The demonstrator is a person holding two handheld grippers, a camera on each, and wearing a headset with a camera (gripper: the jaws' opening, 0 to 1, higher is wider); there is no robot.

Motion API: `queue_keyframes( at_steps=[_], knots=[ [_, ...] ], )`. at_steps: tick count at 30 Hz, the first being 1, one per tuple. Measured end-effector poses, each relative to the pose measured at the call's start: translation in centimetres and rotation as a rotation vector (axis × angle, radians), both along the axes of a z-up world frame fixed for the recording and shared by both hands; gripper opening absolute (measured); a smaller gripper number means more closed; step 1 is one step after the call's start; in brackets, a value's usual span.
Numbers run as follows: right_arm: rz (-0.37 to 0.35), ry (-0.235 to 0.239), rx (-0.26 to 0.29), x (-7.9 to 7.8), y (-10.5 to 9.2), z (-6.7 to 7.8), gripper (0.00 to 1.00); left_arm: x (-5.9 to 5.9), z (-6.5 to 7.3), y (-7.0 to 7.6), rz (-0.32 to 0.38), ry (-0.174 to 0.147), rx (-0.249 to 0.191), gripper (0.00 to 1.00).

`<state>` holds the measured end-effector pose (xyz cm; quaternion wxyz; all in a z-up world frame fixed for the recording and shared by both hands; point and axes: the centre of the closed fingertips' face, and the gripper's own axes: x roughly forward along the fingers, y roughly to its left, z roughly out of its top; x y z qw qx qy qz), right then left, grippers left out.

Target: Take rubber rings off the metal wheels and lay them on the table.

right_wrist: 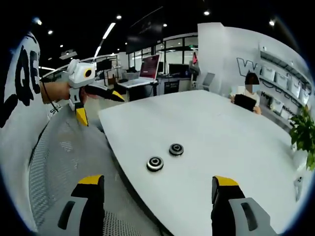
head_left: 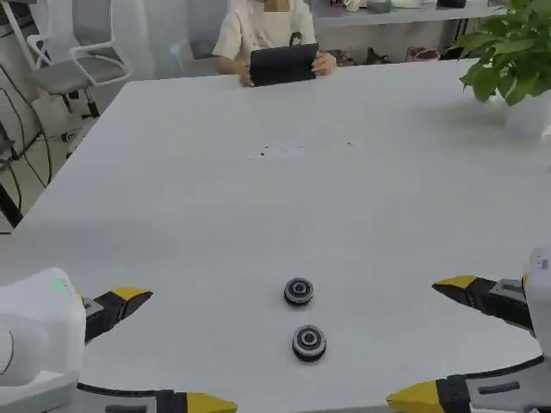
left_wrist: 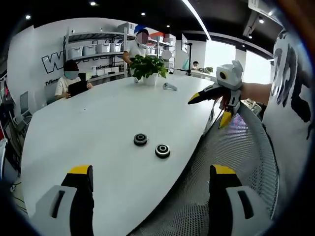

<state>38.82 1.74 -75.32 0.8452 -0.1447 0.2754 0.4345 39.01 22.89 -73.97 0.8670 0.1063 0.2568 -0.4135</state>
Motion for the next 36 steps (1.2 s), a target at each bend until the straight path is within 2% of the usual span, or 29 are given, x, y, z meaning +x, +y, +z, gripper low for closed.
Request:
queue_keyframes(
  at_steps=[6,18,32,36],
  knots=[
    [0.022,0.002,-0.007,-0.1,0.6,-0.2,0.90,0.0,-0.1,0.5,0.021,-0.001,-0.001,0.97],
    [0.040,-0.007,-0.009,-0.2,0.8,-0.5,0.90,-0.4,0.0,0.3,0.021,-0.004,0.006,0.97],
    [0.041,-0.003,0.000,0.9,0.1,-0.7,0.89,0.4,0.2,0.0,0.031,-0.008,0.009,0.97],
    [0.043,-0.004,0.002,0.8,0.0,-0.7,0.89,0.6,0.1,-0.1,0.033,-0.008,0.007,0.97]
  ],
)
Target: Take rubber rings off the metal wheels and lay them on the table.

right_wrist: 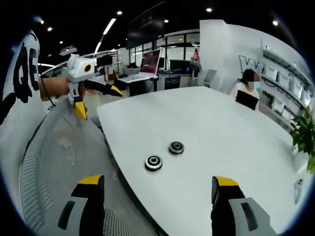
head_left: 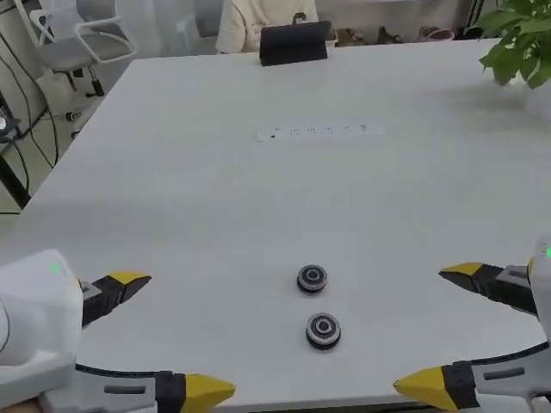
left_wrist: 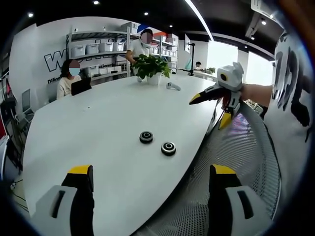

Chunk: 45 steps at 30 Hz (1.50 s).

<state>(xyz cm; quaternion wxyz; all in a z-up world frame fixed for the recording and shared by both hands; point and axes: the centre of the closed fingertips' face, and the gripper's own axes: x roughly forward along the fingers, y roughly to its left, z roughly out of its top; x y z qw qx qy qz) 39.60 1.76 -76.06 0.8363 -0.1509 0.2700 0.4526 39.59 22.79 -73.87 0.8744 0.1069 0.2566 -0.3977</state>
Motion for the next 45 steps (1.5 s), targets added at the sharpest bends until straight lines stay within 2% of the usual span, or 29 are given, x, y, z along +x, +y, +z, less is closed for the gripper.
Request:
queue_keyframes(
  at_steps=[6,14,19,29,33,36,45],
  knots=[
    [0.003,0.004,-0.009,-0.1,-0.6,-0.4,0.89,-0.2,-0.2,-0.4,0.001,-0.002,-0.005,0.96],
    [0.006,0.006,0.001,0.1,-0.3,-0.5,0.89,-0.3,-0.2,-0.2,0.011,-0.002,0.001,0.95],
    [0.010,-0.003,0.011,0.4,-0.1,0.0,0.89,0.0,0.0,-0.5,0.008,-0.009,0.005,0.95],
    [0.009,-0.011,0.012,0.6,-0.5,0.4,0.87,0.5,0.5,-1.2,-0.020,-0.018,-0.002,0.93],
    [0.007,-0.017,0.010,0.8,-0.4,0.6,0.87,0.5,0.4,-1.4,-0.037,-0.023,0.009,0.92],
    [0.010,-0.023,0.014,1.0,-0.2,0.9,0.87,0.7,0.9,-1.8,-0.063,-0.052,0.000,0.87],
    [0.013,-0.035,0.013,1.4,0.1,1.1,0.87,1.2,0.9,-2.2,-0.078,-0.050,0.001,0.86]
  ],
)
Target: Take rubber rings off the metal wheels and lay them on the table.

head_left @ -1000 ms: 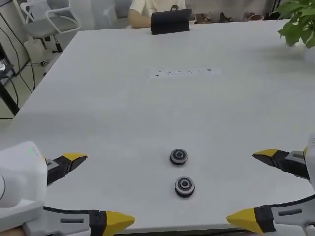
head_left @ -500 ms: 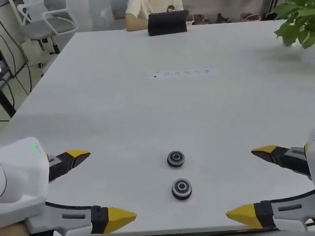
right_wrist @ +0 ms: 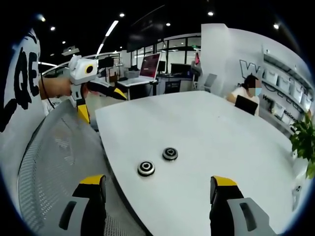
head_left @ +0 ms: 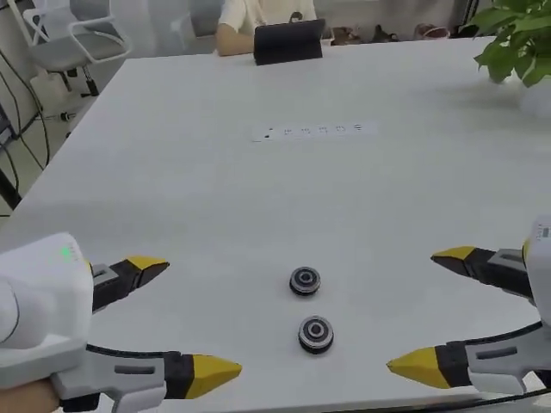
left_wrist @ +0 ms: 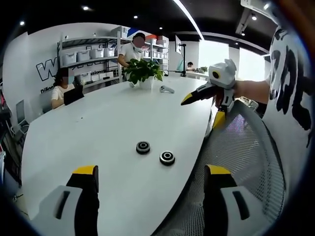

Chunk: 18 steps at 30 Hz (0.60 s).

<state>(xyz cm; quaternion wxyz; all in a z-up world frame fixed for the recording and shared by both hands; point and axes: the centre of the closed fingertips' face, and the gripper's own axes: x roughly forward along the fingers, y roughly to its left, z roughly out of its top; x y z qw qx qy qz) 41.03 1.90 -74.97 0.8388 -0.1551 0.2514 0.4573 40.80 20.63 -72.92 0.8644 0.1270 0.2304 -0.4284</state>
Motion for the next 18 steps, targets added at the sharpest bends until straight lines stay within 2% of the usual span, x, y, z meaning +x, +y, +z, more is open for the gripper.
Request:
queue_keyframes(
  at_steps=[6,18],
  knots=[
    [0.001,-0.004,-0.001,0.4,0.2,0.0,0.87,0.2,-0.2,-0.9,-0.030,-0.007,0.009,0.86],
    [0.027,-0.024,0.014,1.1,0.7,0.3,0.84,0.6,-0.3,-1.2,-0.058,-0.017,0.021,0.85]
  ],
)
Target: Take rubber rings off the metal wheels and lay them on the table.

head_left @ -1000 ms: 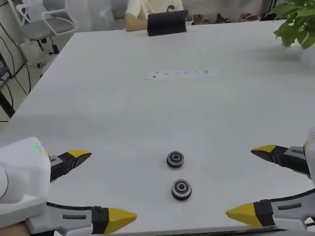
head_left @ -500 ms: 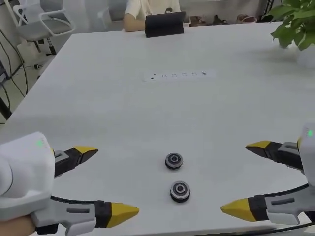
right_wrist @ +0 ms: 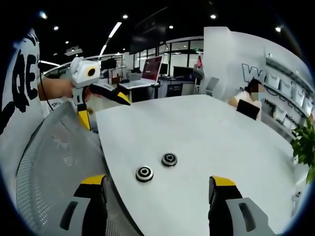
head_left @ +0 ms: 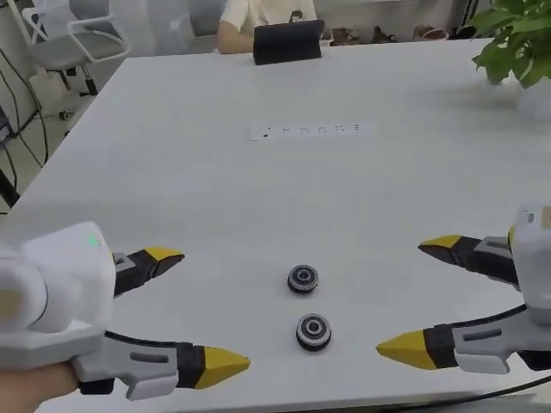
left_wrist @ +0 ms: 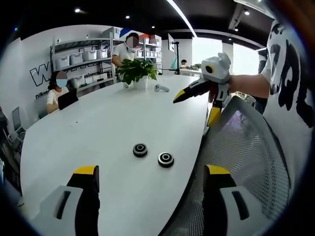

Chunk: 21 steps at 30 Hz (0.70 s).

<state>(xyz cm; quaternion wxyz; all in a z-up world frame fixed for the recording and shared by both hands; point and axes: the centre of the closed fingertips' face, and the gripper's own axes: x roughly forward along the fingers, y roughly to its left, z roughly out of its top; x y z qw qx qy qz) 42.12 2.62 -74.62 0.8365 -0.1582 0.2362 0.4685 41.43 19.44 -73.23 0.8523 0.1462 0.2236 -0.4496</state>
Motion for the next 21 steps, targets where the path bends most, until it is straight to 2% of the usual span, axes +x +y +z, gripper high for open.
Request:
queue_keyframes(
  at_steps=[6,14,21],
  knots=[
    [0.018,-0.005,-0.006,0.4,0.2,-0.3,0.82,0.5,0.1,-0.5,-0.017,-0.008,0.000,0.84],
    [0.042,-0.015,-0.015,1.0,0.3,-0.4,0.79,1.0,-0.1,-1.5,-0.042,0.002,-0.004,0.84],
    [0.058,-0.010,-0.023,1.5,0.1,-1.1,0.76,1.4,-0.3,-2.4,-0.062,0.003,0.002,0.83]
  ],
)
